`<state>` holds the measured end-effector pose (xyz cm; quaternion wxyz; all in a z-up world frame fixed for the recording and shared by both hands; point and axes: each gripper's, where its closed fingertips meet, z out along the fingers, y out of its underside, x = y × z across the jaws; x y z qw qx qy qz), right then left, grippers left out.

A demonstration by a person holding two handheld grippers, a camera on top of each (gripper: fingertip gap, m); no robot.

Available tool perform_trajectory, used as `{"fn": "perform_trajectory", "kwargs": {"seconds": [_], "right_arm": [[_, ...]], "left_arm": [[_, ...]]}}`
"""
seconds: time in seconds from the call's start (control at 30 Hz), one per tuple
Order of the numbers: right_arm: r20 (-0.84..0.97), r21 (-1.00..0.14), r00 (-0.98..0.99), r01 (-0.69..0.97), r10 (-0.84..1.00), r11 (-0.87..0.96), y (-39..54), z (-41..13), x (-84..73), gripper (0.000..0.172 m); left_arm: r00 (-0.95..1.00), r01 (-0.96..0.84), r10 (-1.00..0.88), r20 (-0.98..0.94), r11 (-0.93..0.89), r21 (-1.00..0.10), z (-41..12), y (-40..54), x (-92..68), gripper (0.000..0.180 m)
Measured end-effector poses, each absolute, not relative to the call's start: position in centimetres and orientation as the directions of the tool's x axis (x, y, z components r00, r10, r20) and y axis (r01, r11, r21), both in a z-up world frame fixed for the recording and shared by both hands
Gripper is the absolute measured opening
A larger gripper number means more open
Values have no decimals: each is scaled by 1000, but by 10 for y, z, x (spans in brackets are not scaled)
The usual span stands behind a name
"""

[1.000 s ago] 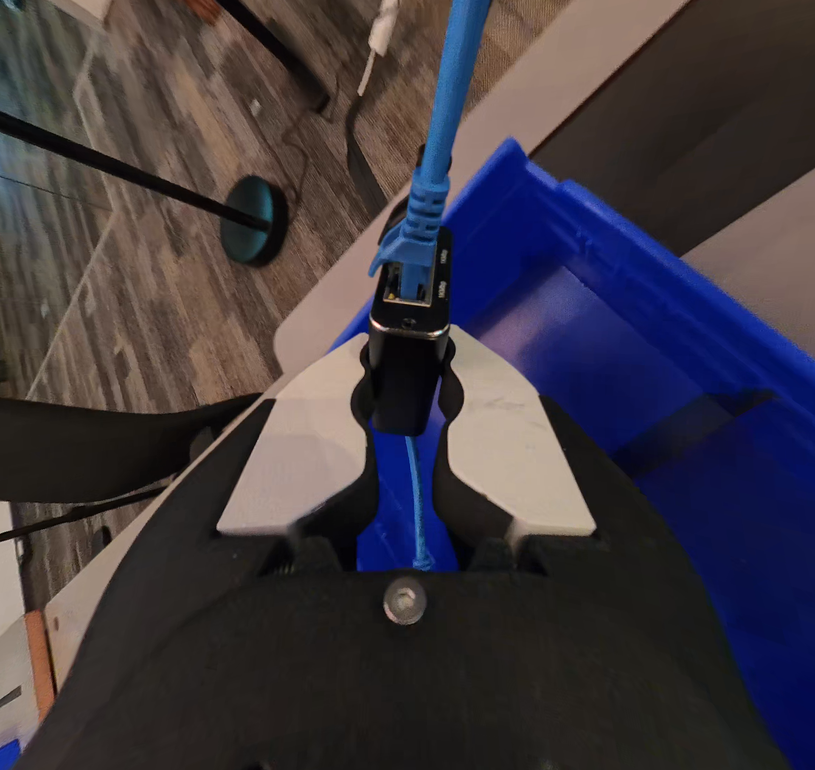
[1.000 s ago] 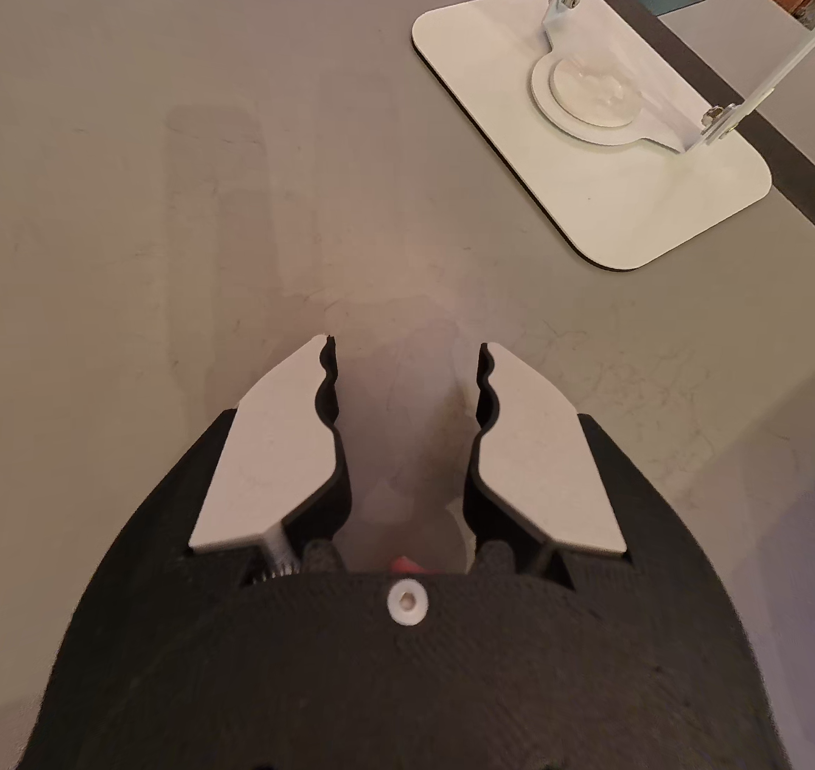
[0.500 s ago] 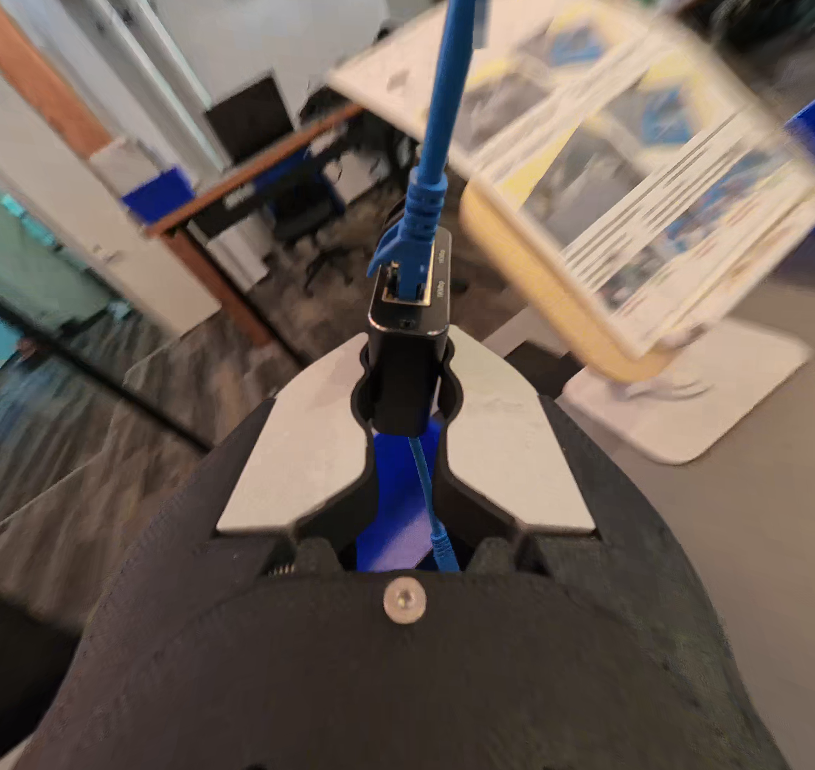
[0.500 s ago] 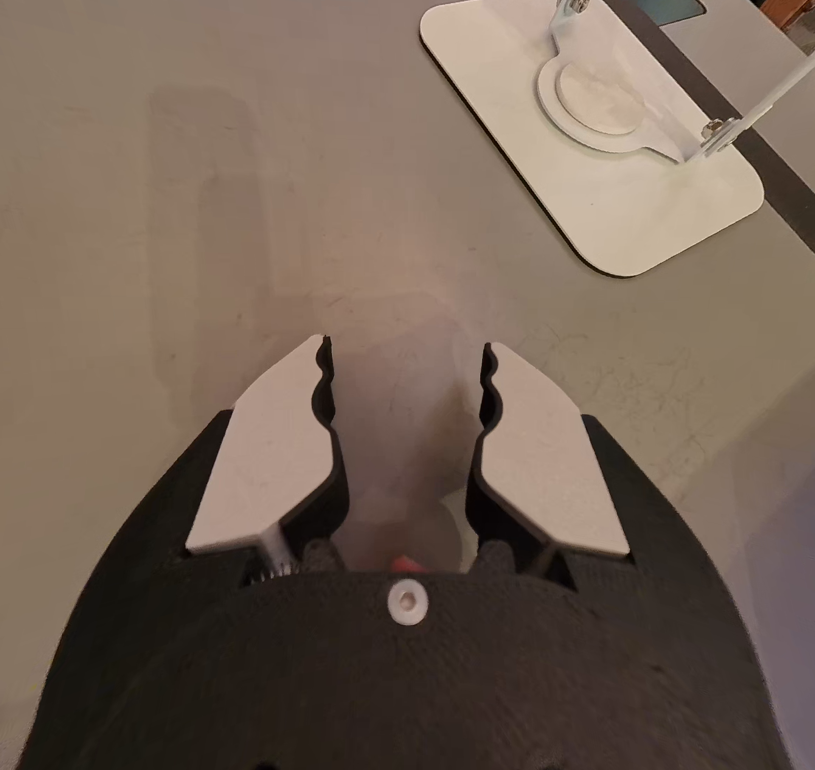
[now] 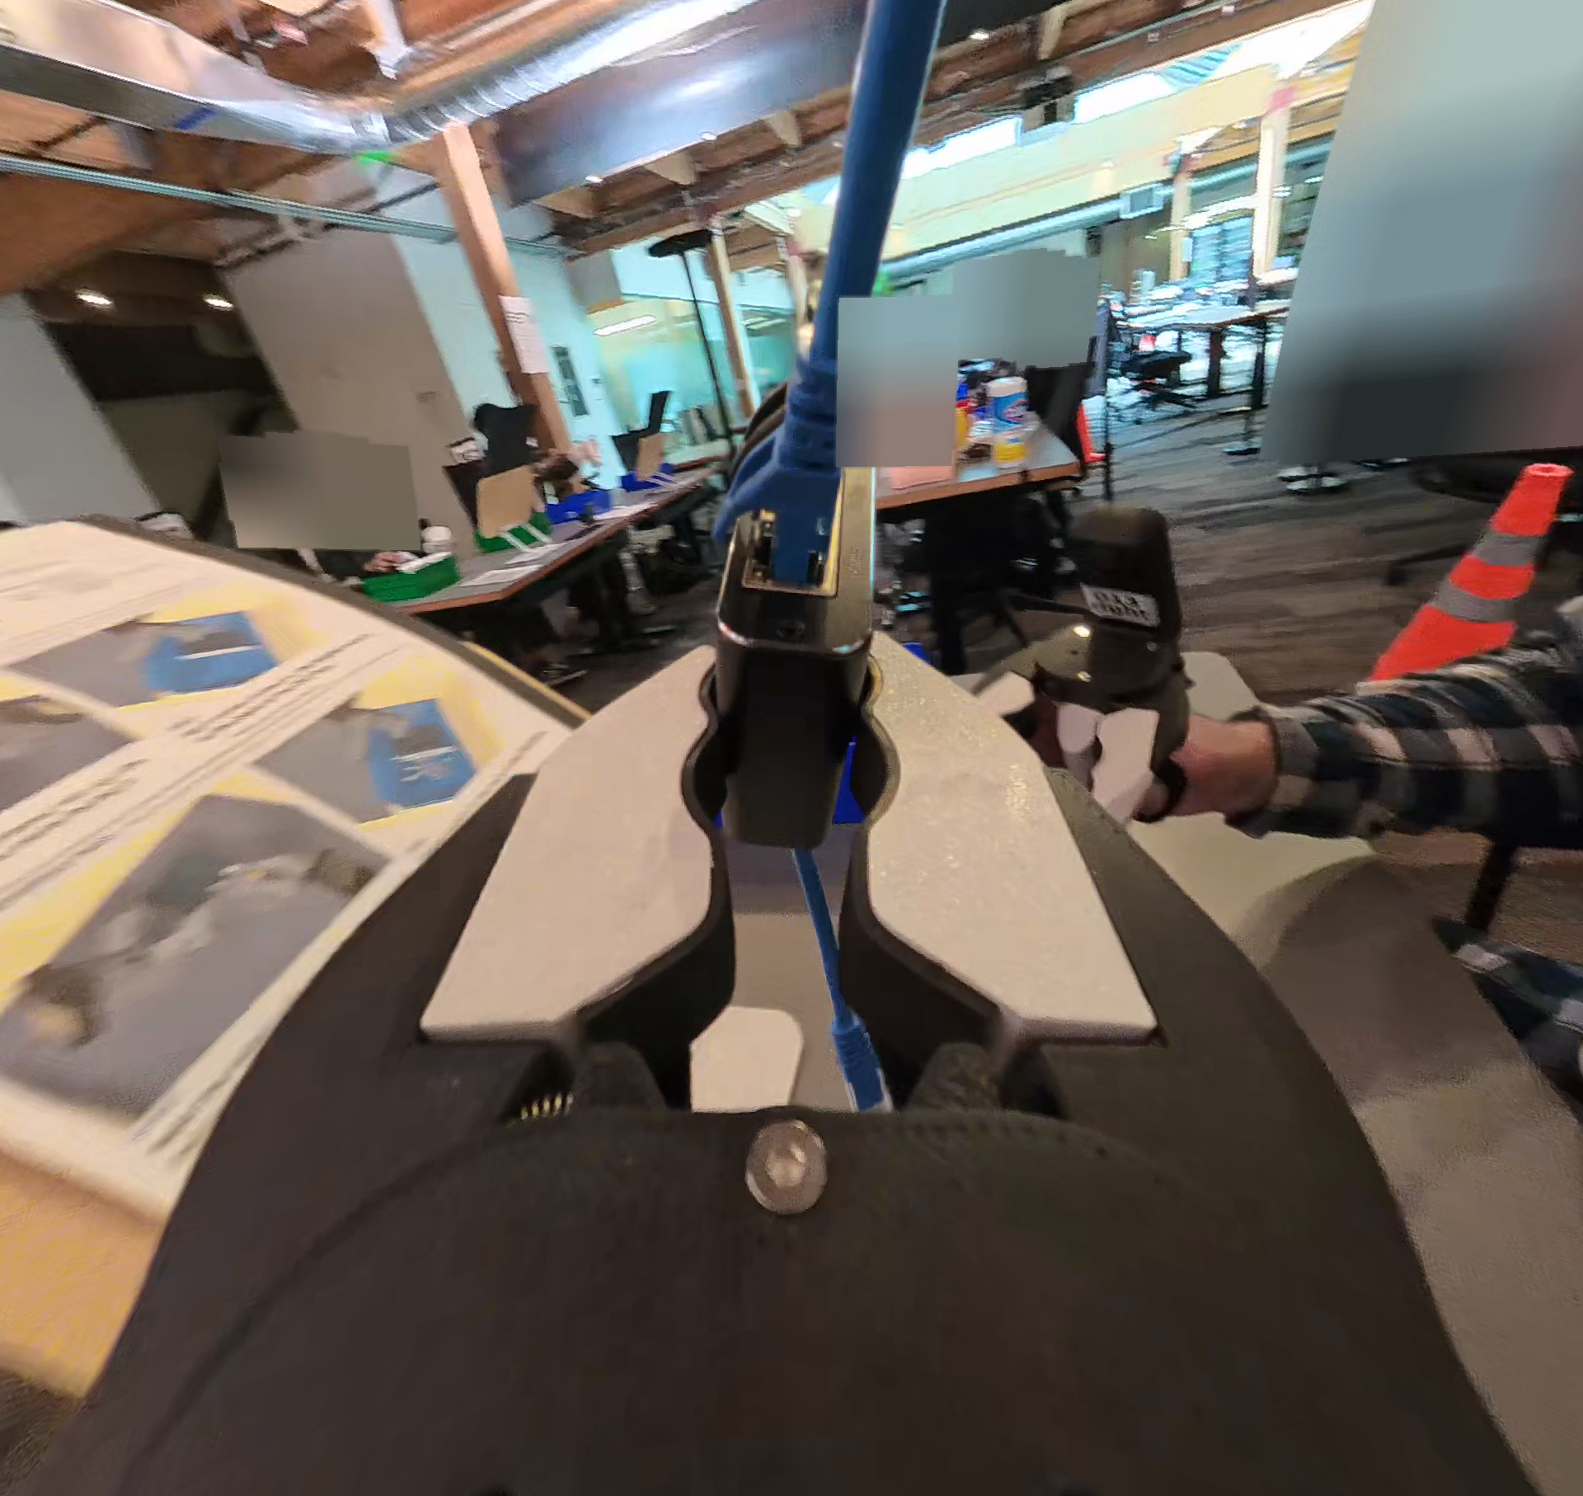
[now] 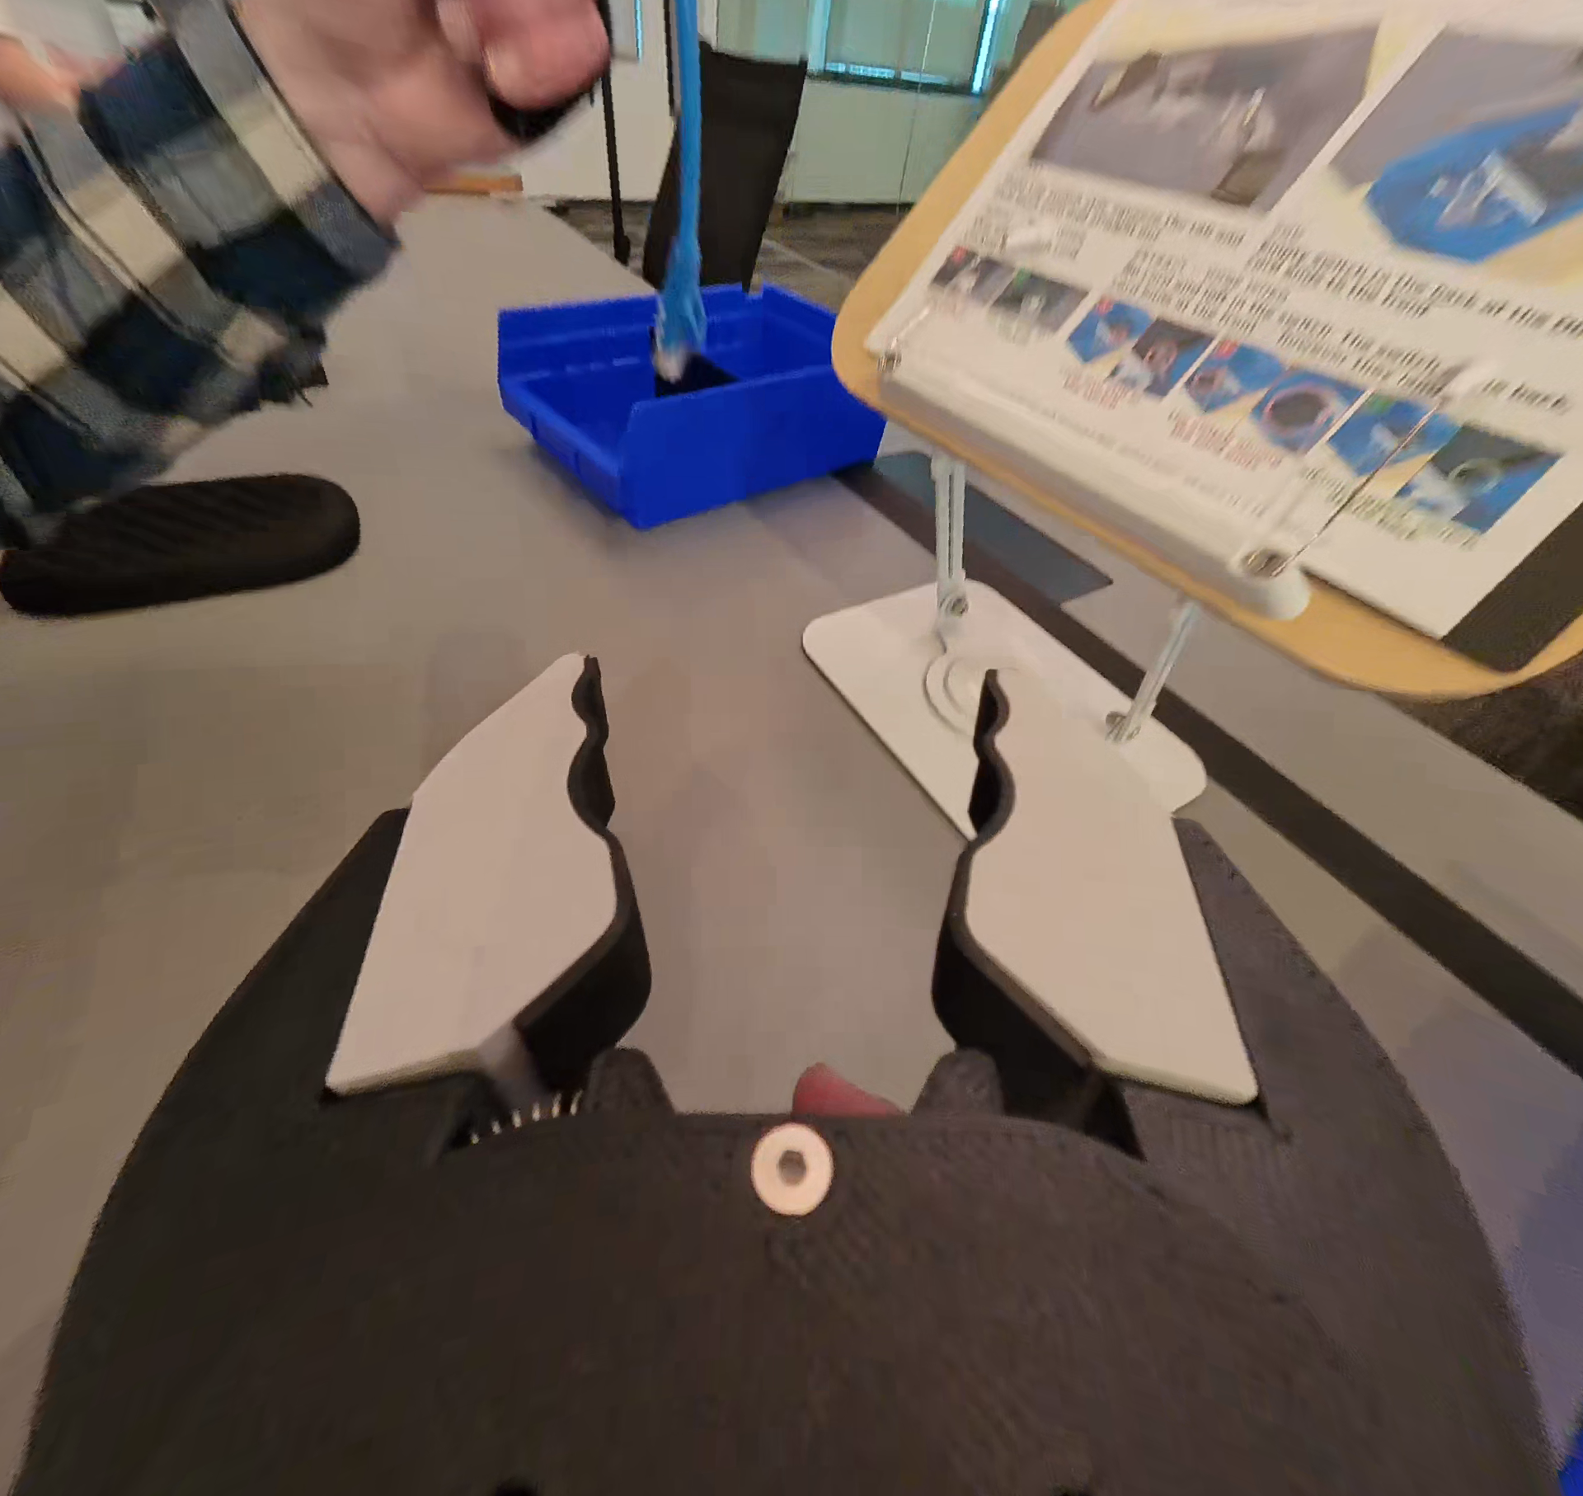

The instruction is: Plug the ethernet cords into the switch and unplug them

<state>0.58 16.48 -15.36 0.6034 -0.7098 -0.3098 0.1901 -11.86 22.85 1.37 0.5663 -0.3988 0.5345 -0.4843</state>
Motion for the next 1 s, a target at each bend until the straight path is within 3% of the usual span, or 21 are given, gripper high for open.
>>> {"fn": "perform_trajectory", "kwargs": {"seconds": [0.23, 0.4, 0.67, 0.83, 1.0], "right_arm": [[168, -979, 739, 201, 653, 24, 152, -104, 13, 86], [229, -971, 748, 218, 624, 96, 144, -65, 22, 89], [250, -968, 792, 216, 557, 127, 141, -37, 49, 92], [265, -964, 816, 238, 514, 120, 143, -36, 79, 90], [350, -933, 785, 340, 511, 117, 144, -43, 86, 85]], "left_arm": [[-119, 28, -971, -208, 206, -978, -17, 201, -58, 25], [86, -191, -943, -322, 302, -934, -42, 227, -37, 25], [302, -424, -729, -614, 475, -771, -46, 258, -35, 25], [252, -540, -571, -781, 587, -603, -51, 261, -38, 25], [213, -584, -518, -829, 613, -533, -55, 263, -40, 25]]}}
